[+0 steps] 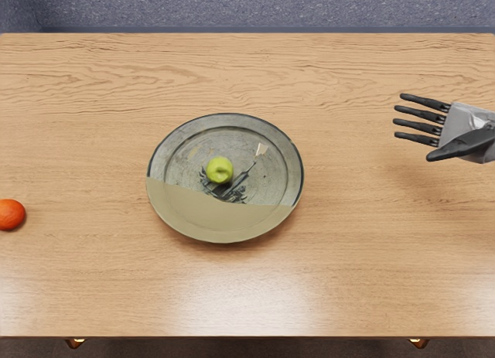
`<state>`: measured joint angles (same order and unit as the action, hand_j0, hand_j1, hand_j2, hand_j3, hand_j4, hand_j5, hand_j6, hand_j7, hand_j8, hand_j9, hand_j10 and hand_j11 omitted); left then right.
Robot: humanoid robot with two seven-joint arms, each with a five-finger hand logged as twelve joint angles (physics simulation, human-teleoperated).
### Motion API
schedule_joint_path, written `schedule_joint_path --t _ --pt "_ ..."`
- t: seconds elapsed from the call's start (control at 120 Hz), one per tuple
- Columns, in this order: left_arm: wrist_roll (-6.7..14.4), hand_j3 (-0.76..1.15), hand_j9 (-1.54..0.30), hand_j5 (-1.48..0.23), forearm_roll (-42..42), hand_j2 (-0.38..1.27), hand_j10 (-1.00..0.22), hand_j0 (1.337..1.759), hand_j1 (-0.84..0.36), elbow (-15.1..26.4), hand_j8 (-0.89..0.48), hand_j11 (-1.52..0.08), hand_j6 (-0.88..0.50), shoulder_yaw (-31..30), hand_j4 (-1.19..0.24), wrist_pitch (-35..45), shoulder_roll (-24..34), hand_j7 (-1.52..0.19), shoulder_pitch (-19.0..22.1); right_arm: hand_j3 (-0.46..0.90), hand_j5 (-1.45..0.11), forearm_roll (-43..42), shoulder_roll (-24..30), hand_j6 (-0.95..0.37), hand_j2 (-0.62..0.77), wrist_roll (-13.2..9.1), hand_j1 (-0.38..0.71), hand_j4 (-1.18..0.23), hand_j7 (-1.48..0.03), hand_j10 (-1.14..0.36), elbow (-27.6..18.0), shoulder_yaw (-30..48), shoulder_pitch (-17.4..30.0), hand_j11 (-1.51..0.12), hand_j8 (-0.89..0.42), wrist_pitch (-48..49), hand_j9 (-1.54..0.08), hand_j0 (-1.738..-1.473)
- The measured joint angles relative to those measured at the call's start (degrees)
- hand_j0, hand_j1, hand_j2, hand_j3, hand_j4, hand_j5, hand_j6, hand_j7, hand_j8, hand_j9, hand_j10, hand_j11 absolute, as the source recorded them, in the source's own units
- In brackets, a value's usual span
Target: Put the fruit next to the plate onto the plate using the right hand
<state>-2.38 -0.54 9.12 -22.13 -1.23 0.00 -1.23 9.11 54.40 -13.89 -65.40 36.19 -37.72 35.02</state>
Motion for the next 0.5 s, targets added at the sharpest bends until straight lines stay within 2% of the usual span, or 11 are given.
schedule_joint_path --t 0.5 --pt "0.00 0.00 -0.30 -0.30 0.00 0.05 -0.23 1.658 0.07 0.02 -0.23 -0.30 -0.23 0.00 -0.23 0.00 0.00 -0.30 0.00 0.00 -0.04 0.01 0.01 -0.03 -0.01 0.00 -0.31 -0.03 -0.05 -0.03 0.01 0.00 0.01 -0.04 -0.03 0.00 -0.04 -1.658"
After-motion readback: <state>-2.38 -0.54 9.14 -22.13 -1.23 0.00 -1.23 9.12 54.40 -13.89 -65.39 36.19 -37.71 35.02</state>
